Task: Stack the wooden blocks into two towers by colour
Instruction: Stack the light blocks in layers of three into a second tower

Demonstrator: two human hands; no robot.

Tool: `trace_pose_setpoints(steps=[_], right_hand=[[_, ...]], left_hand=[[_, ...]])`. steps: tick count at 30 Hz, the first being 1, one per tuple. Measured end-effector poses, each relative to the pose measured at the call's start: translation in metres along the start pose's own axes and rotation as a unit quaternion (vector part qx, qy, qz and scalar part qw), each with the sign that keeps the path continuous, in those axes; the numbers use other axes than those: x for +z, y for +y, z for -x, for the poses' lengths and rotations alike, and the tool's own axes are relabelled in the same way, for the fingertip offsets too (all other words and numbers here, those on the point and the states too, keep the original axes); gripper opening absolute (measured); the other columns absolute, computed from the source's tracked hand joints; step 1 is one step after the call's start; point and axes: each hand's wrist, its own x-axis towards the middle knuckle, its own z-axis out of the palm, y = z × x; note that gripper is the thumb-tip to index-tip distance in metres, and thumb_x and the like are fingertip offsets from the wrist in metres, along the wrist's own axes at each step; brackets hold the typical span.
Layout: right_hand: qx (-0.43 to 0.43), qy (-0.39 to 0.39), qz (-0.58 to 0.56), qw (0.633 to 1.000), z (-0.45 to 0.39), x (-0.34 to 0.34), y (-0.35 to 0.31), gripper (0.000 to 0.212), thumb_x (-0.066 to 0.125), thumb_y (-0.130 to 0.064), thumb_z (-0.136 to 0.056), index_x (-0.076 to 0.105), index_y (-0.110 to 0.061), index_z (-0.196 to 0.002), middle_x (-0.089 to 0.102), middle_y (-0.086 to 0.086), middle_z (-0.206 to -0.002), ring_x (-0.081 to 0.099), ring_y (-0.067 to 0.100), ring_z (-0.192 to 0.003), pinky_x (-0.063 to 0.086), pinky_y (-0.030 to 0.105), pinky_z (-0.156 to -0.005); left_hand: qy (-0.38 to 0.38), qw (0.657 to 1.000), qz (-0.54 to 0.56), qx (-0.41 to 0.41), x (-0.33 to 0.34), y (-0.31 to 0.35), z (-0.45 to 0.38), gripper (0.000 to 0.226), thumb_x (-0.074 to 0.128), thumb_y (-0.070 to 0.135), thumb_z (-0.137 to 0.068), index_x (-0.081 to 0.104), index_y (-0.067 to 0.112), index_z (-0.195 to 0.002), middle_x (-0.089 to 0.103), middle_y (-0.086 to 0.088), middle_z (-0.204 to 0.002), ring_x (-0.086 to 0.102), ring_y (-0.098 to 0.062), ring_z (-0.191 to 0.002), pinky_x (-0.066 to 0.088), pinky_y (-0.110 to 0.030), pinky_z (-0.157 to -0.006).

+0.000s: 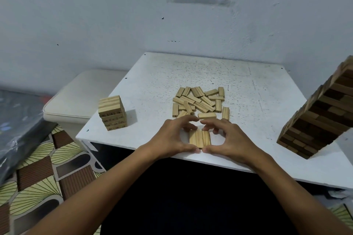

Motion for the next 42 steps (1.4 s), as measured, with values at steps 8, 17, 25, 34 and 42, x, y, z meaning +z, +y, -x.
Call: trace_pose_setpoints(steps=[8,17,25,34,42], right_hand=[[-0.013,0.010,-0.019,1.000,0.001,0.003,-0.001,0.072,0.086,-0.024,-0.063,0.053,-0.045,-0.123,0.065,-0.015,-0.110,0.054,-0.005,-0.096,0.039,0.009,-0.083],[-0.093,0.024,-0.032,0.995,-0.035,-0.006,-0.049,0.068,0.088,-0.019,-0.064,0.053,-0.041,-0.118,0.064,-0.010,-0.112,0.054,-0.009,-0.104,0.038,0.004,-0.078],[-0.183,0.000,-0.050,0.982,-0.093,0.013,-0.109,0.064,0.087,-0.023,-0.065,0.055,-0.033,-0.119,0.068,-0.015,-0.106,0.057,0.001,-0.107,0.041,0.021,-0.078],[-0.195,-0.070,-0.074,0.975,-0.156,0.050,-0.150,0.060,0.087,-0.022,-0.065,0.059,-0.028,-0.117,0.068,-0.010,-0.105,0.058,0.004,-0.107,0.040,0.017,-0.076],[-0.185,-0.101,-0.070,0.975,-0.176,0.071,-0.154,0.057,0.086,-0.021,-0.066,0.060,-0.025,-0.117,0.069,-0.006,-0.105,0.059,0.009,-0.107,0.038,0.017,-0.074]], left_hand=[[0.009,1.000,-0.014,0.006,-0.002,0.006,0.000,0.081,0.091,0.028,-0.059,0.045,0.028,-0.125,0.066,0.017,-0.107,0.055,0.012,-0.100,0.038,-0.006,-0.087],[0.095,0.995,-0.032,0.030,-0.059,0.018,0.009,0.077,0.093,0.024,-0.055,0.041,0.030,-0.112,0.071,0.008,-0.101,0.058,0.003,-0.104,0.040,-0.011,-0.089],[0.159,0.983,-0.095,0.007,-0.134,0.008,0.032,0.075,0.092,0.029,-0.056,0.045,0.026,-0.114,0.070,0.013,-0.099,0.054,0.017,-0.098,0.039,-0.002,-0.080],[0.203,0.973,-0.095,-0.058,-0.186,-0.026,0.052,0.073,0.091,0.028,-0.060,0.044,0.026,-0.115,0.072,0.010,-0.103,0.061,-0.011,-0.106,0.048,-0.037,-0.092],[0.194,0.974,-0.066,-0.101,-0.194,-0.049,0.057,0.072,0.091,0.023,-0.063,0.043,0.026,-0.117,0.072,0.004,-0.108,0.062,-0.016,-0.109,0.048,-0.036,-0.092]])
